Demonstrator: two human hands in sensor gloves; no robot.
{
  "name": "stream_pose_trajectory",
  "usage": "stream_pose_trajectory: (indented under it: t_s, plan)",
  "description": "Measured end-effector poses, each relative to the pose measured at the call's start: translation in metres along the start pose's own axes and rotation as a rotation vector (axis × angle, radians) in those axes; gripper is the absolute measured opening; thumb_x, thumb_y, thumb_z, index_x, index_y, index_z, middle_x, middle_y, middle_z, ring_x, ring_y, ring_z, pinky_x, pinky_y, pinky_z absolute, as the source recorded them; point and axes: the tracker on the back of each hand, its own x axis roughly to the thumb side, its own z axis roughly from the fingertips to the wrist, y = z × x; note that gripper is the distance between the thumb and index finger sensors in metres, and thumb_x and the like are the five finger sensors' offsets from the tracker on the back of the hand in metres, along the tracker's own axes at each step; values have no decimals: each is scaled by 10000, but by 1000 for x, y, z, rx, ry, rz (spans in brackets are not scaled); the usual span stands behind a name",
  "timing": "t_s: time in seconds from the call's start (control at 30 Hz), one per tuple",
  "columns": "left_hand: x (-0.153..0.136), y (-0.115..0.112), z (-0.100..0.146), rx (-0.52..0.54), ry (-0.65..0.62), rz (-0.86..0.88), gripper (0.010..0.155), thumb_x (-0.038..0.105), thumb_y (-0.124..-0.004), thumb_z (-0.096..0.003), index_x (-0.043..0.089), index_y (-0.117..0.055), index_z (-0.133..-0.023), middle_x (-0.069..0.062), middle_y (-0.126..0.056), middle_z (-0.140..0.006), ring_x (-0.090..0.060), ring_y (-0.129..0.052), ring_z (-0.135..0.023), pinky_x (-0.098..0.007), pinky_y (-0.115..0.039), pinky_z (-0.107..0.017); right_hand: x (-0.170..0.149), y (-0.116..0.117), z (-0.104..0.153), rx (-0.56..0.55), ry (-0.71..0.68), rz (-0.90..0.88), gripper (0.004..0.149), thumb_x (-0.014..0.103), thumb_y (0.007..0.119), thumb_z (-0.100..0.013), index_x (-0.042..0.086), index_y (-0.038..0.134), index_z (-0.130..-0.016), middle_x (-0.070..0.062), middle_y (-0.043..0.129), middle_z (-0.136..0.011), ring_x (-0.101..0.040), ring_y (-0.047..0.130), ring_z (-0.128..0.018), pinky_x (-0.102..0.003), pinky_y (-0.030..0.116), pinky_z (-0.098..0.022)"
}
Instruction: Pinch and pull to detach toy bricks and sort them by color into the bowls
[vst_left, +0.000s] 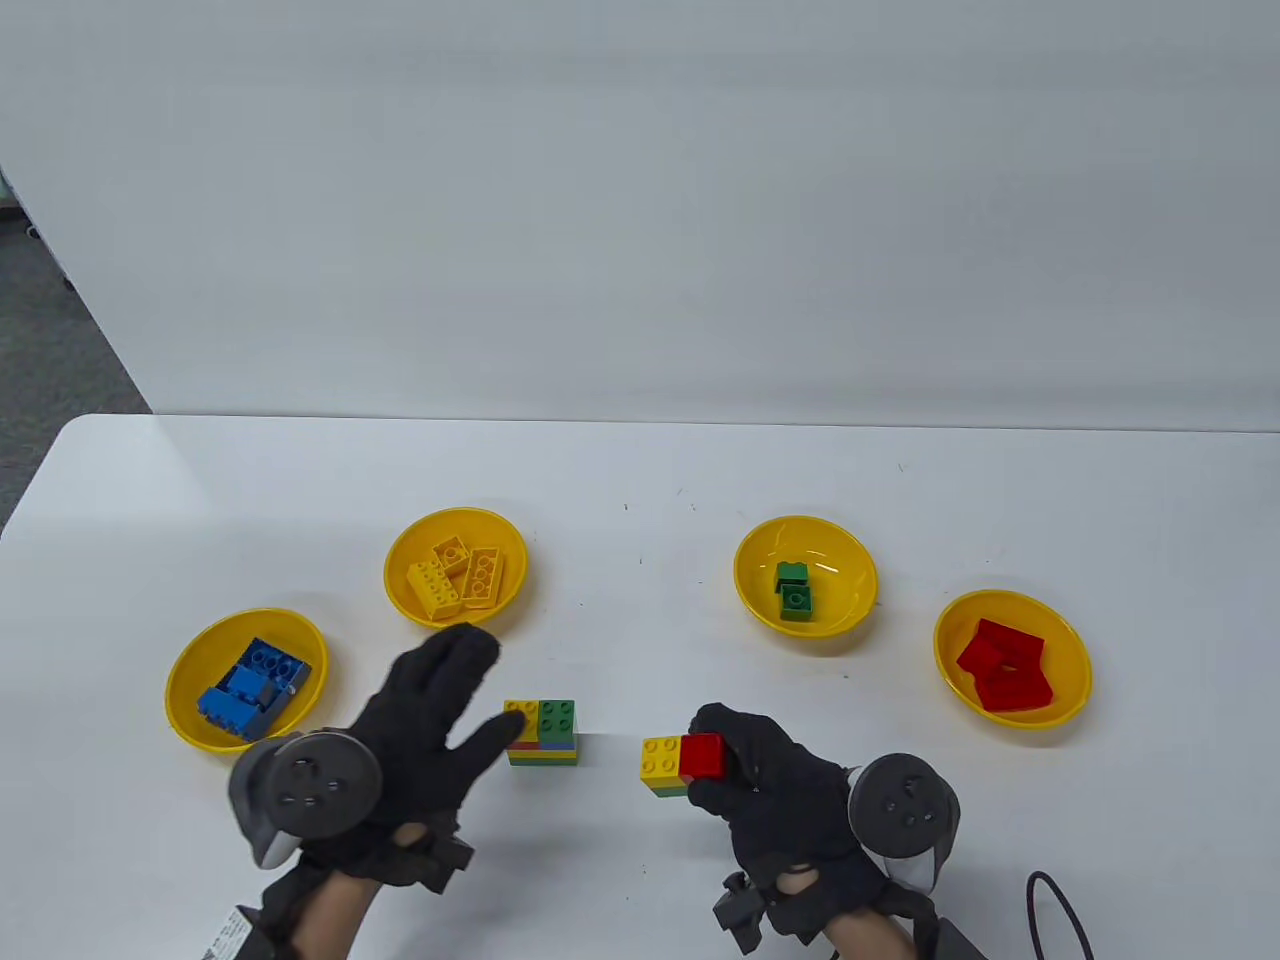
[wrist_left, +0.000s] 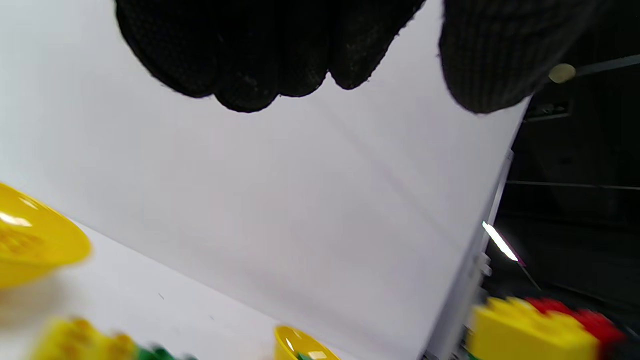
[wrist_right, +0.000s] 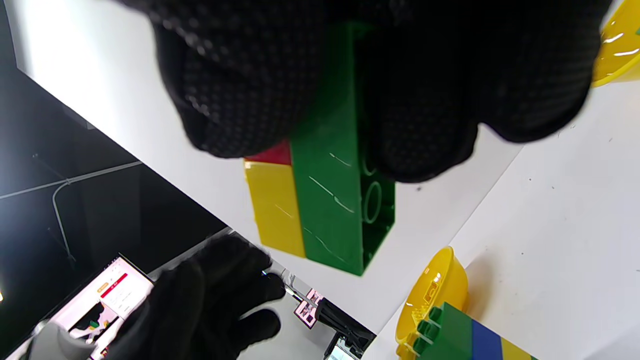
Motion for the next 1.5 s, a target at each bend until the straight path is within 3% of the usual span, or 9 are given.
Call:
stream_pose_trajectory:
  t_s: [0.1, 0.17, 0.33, 0.4, 0.63, 1.27, 1.33, 1.37, 1.5]
  plan:
    - [18, -41, -8, -148, -55, 61, 798, 615, -868, -400, 218, -656, -1059, -174, -689, -1091, -456, -795, -915, -603, -733, -624, -3, 8, -2, 20, 5, 15, 628, 266, 909, -272, -24, 842, -825, -306, 878, -767, -335, 1041, -435, -559, 895, -335]
    - [23, -60, -8, -222, -58, -18, 850, 621, -888, -376, 210, -624, -1071, -191, -675, -1084, -458, -787, -909, -601, -732, -623, -5, 12, -2, 40, 4, 28, 629, 266, 907, -270, -24, 842, -825, -308, 878, -766, -337, 1042, -434, -559, 895, -335]
    - [25, -81, -7, -271, -65, 8, 781, 544, -942, -384, 189, -690, -1032, -176, -798, -976, -412, -896, -782, -576, -791, -559, -4, 19, -4, 80, -8, 39, 629, 259, 891, -264, -27, 841, -822, -308, 879, -764, -340, 1038, -431, -565, 890, -335]
    - [21, -81, -9, -279, -24, 92, 725, 480, -968, -393, 148, -736, -994, -177, -871, -899, -394, -960, -693, -562, -835, -510, -4, 21, -4, 99, -7, 55, 630, 258, 872, -261, -31, 838, -820, -306, 878, -763, -340, 1036, -428, -569, 888, -335]
    - [15, -75, -11, -285, 23, 268, 680, 453, -1053, -358, 91, -857, -900, -205, -964, -759, -384, -1038, -535, -531, -901, -401, 0, 22, -4, 111, -11, 28, 626, 254, 826, -236, -42, 861, -787, -297, 906, -731, -332, 1047, -385, -568, 902, -310]
    - [1, -80, -8, -309, 70, 490, 643, 415, -1039, -379, 51, -890, -887, -243, -987, -760, -425, -1069, -564, -553, -928, -418, -5, 24, 4, 55, 75, -69, 630, 239, 789, -207, -49, 880, -759, -299, 927, -705, -318, 1068, -350, -555, 942, -289]
    - [-7, -77, -6, -293, 109, 708, 634, 382, -1031, -383, 54, -883, -905, -257, -987, -786, -445, -1070, -575, -559, -931, -423, -11, 17, 4, 24, 127, -201, 634, 245, 773, -209, -38, 879, -766, -290, 935, -707, -297, 1082, -353, -536, 960, -287]
    - [-6, -76, -7, -304, 107, 733, 634, 363, -1034, -384, 51, -877, -913, -265, -976, -803, -459, -1057, -591, -570, -919, -435, -11, 16, 3, 2, 138, -244, 632, 227, 791, -202, -56, 890, -759, -311, 937, -700, -324, 1081, -345, -559, 948, -282]
    - [-4, -66, -9, -240, 108, 617, 649, 395, -1022, -395, 95, -844, -942, -231, -954, -829, -426, -1037, -582, -541, -899, -429, -7, 15, 4, -3, 107, -194, 631, 243, 815, -217, -42, 873, -777, -302, 917, -721, -320, 1069, -372, -552, 933, -302]
